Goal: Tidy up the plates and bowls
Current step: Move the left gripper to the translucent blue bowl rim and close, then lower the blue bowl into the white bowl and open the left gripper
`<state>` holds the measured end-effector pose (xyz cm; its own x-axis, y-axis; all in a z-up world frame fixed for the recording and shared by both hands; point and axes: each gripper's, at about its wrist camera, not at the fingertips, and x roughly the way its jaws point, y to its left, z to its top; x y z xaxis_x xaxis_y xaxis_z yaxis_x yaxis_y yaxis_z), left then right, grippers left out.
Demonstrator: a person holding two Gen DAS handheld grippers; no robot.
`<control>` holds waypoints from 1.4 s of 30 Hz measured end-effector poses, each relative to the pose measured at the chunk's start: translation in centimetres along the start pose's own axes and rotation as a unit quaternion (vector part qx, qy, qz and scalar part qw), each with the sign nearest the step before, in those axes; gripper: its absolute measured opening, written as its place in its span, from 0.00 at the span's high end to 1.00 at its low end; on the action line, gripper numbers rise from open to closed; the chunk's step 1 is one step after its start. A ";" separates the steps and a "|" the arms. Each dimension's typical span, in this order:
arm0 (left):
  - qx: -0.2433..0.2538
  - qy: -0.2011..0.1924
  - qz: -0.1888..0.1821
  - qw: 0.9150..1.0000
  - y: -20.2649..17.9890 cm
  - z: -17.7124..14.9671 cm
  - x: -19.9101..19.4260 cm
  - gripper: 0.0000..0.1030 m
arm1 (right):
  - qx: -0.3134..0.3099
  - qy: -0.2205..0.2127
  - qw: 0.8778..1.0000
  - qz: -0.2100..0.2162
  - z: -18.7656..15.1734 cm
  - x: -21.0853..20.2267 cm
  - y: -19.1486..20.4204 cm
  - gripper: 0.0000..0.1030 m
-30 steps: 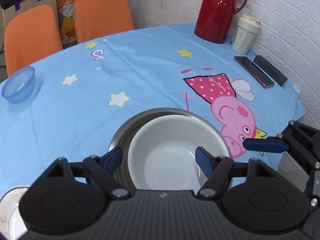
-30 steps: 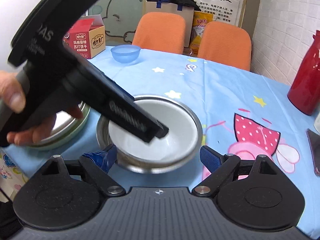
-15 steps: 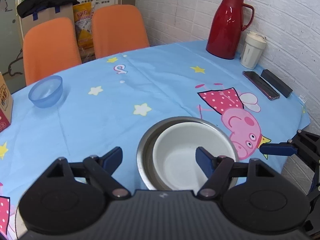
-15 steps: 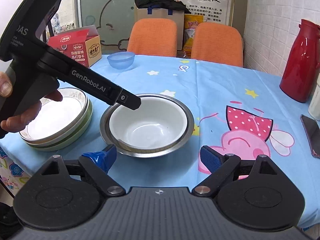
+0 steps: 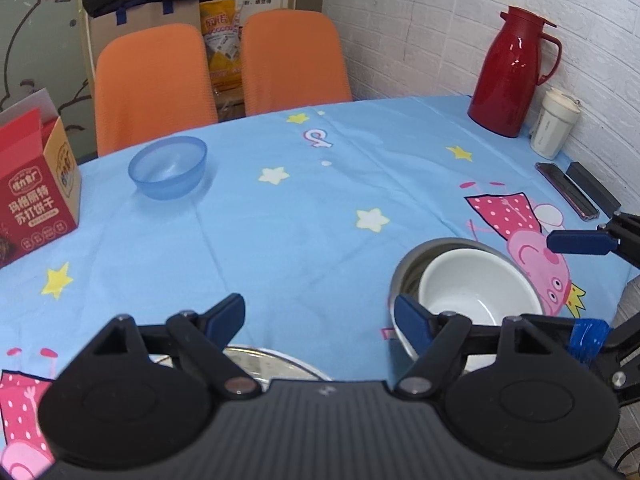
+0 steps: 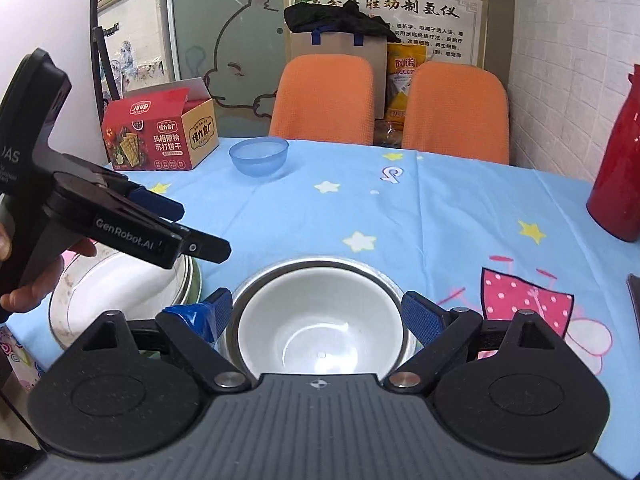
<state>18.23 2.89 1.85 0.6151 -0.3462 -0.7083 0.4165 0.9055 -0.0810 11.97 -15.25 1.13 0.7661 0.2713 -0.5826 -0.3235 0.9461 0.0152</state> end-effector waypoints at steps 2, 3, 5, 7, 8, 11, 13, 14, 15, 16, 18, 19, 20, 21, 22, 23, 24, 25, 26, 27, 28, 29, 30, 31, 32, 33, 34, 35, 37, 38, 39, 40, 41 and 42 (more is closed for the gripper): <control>-0.007 -0.002 0.007 1.000 1.3 0.3 -0.1 0.24 | -0.006 0.005 1.000 0.004 1.1 1.2 0.3 0.24; -0.011 -0.005 0.010 1.000 2.1 0.5 -0.1 0.24 | -0.008 0.006 1.000 0.008 1.8 1.9 0.5 0.24; -0.022 -0.011 0.019 1.000 4.0 1.2 -0.1 0.24 | -0.013 0.014 1.000 0.023 3.2 3.6 0.8 0.24; -0.040 -0.017 0.032 0.999 6.3 2.1 0.0 0.24 | -0.023 0.024 0.999 0.035 4.7 5.4 1.3 0.24; -0.050 -0.019 0.039 0.998 7.5 2.6 0.2 0.24 | -0.031 0.028 0.998 0.038 5.5 6.3 1.6 0.24; -0.080 -0.027 0.068 0.994 11.2 4.4 1.3 0.24 | -0.062 0.039 0.996 0.047 7.9 9.2 2.4 0.24; -0.101 -0.026 0.080 0.991 13.5 6.2 2.7 0.24 | -0.076 0.044 0.995 0.055 9.7 11.5 2.9 0.24; -0.112 -0.026 0.080 0.990 14.4 7.0 3.3 0.24 | -0.081 0.047 0.994 0.063 10.6 12.8 3.2 0.24; -0.122 -0.027 0.075 0.989 15.3 7.9 4.2 0.24 | -0.082 0.052 0.993 0.069 11.5 14.2 3.4 0.24; -0.129 -0.026 0.073 0.989 16.0 8.7 5.2 0.24 | -0.080 0.057 0.992 0.077 12.2 15.6 3.6 0.24; -0.139 -0.020 0.070 0.988 16.9 10.2 7.4 0.23 | -0.077 0.069 0.991 0.089 13.5 18.9 4.1 0.24; -0.143 -0.013 0.070 0.987 17.2 10.8 8.6 0.23 | -0.079 0.074 0.990 0.087 13.9 20.4 4.5 0.24; -0.151 -0.007 0.072 0.986 17.6 11.3 9.8 0.23 | -0.083 0.081 0.990 0.083 14.2 21.9 4.7 0.24; -0.157 -0.004 0.072 0.985 17.9 11.6 10.8 0.23 | -0.084 0.087 0.990 0.078 14.3 23.3 5.0 0.24; -0.160 0.002 0.069 0.985 18.2 11.8 12.0 0.23 | -0.083 0.094 0.989 0.076 14.4 24.6 5.1 0.24; -0.163 0.008 0.069 0.984 18.4 12.0 13.0 0.23 | -0.080 0.099 0.989 0.077 14.4 25.6 5.1 0.24; -0.165 0.014 0.071 0.984 18.5 12.1 14.0 0.23 | -0.075 0.104 0.989 0.077 14.5 26.6 5.1 0.24; -0.166 0.019 0.073 0.983 18.7 12.1 14.7 0.23 | -0.073 0.109 0.988 0.076 14.4 27.4 5.0 0.24; -0.166 0.020 0.073 0.983 18.9 12.1 15.4 0.23 | -0.070 0.113 0.988 0.074 14.3 28.1 4.9 0.24; -0.167 0.021 0.074 0.983 19.0 12.2 16.0 0.23 | -0.068 0.116 0.988 0.073 14.2 28.6 4.8 0.24; -0.169 0.021 0.073 0.983 19.1 12.2 16.4 0.23 | -0.067 0.118 0.988 0.072 14.2 29.1 4.7 0.24; -0.170 0.021 0.069 0.983 19.3 12.2 16.7 0.23 | -0.066 0.120 0.988 0.070 14.0 29.5 4.7 0.24; -0.171 0.021 0.063 0.983 19.4 12.1 16.9 0.23 | -0.064 0.120 0.988 0.071 14.0 29.8 4.8 0.24; -0.172 0.021 0.057 0.983 19.7 12.1 17.2 0.23 | -0.063 0.117 0.988 0.074 13.9 30.0 4.9 0.24; -0.172 0.022 0.053 0.983 19.8 12.1 17.4 0.24 | -0.062 0.113 0.989 0.078 13.8 30.0 4.9 0.24; -0.172 0.023 0.052 0.983 19.9 12.1 17.6 0.24 | -0.062 0.107 0.989 0.081 13.9 30.4 5.1 0.24; -0.172 0.024 0.050 0.984 20.0 12.1 17.8 0.26 | -0.061 0.101 0.990 0.082 14.0 30.5 5.2 0.23; -0.167 0.020 0.051 0.984 20.0 12.0 17.8 0.30 | -0.061 0.094 0.990 0.081 13.8 30.6 5.3 0.24; -0.152 0.018 0.050 0.987 19.8 11.9 17.7 0.46 | -0.075 0.079 0.991 0.074 13.6 30.6 6.0 0.24; -0.142 0.018 0.055 0.988 19.6 11.9 17.6 0.53 | -0.078 0.072 0.992 0.074 13.5 30.5 6.1 0.25; -0.134 0.020 0.054 0.989 19.5 11.8 17.6 0.54 | -0.074 0.066 0.992 0.076 13.5 30.6 6.2 0.25; -0.133 0.022 0.050 0.990 19.5 11.8 17.5 0.55 | -0.072 0.061 0.992 0.078 13.5 30.5 6.2 0.27; -0.133 0.022 0.048 0.990 19.5 11.7 17.3 0.58 | -0.070 0.054 0.993 0.080 13.6 30.5 6.2 0.28; -0.134 0.021 0.043 0.990 19.5 11.7 17.0 0.58 | -0.068 0.041 0.993 0.086 13.8 30.4 6.2 0.28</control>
<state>44.66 11.79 -3.56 0.6107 -0.2591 -0.7483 0.1676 0.9658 -0.1977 40.86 1.32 -5.30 0.6473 0.4067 -0.6447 -0.5225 0.8525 0.0132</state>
